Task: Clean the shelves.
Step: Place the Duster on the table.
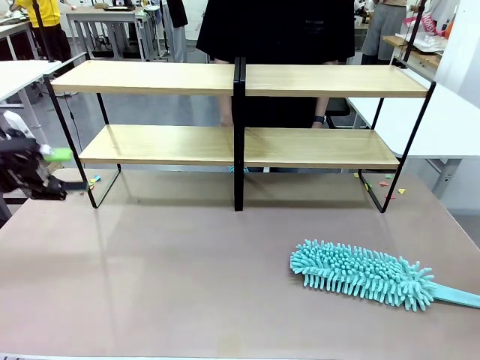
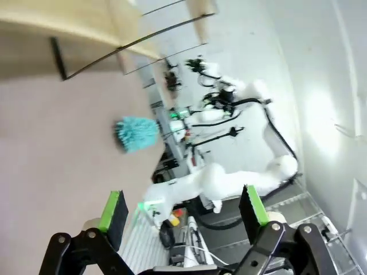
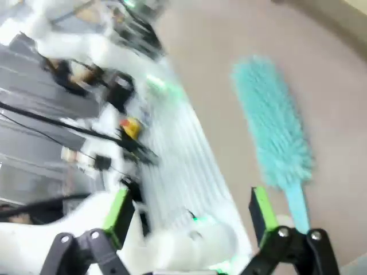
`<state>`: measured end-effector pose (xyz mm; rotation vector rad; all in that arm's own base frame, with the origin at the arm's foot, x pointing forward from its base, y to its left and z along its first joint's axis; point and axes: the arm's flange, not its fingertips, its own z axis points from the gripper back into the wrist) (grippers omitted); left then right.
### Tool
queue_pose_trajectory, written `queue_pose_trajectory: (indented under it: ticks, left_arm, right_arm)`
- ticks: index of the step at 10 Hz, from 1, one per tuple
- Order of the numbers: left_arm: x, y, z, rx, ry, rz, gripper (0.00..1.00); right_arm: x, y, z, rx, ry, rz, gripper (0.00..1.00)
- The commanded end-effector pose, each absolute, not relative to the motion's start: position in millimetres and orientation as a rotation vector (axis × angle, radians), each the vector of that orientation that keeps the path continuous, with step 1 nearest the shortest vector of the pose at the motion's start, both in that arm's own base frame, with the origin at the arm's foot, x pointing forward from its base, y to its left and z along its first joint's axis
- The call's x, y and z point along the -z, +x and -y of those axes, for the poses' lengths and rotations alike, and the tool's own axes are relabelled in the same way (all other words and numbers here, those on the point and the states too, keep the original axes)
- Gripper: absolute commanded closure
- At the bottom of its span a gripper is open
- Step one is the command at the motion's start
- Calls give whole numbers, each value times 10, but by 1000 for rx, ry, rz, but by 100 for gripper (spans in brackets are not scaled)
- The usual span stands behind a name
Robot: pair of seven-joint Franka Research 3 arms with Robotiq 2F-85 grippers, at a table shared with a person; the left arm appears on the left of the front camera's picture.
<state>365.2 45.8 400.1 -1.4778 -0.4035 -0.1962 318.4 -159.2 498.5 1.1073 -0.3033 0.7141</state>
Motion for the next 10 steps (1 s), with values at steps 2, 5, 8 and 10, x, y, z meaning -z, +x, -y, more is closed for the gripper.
queue_pose_trajectory:
  ticks: [2,5,8,10]
  left_arm:
    - [-4261,3638,-762,116,-1554,435,0]
    - [-4547,3586,-1026,198,-1627,470,0]
    - [-4446,3591,-997,150,-1576,472,0]
    - [-4446,3591,-997,150,-1576,472,0]
  right_arm:
    - [-4818,3137,1032,-479,1435,437,0]
    - [-4677,2995,180,-560,1441,364,0]
    - [-4651,3122,775,-524,1470,381,0]
    - [-4651,3122,775,-524,1470,381,0]
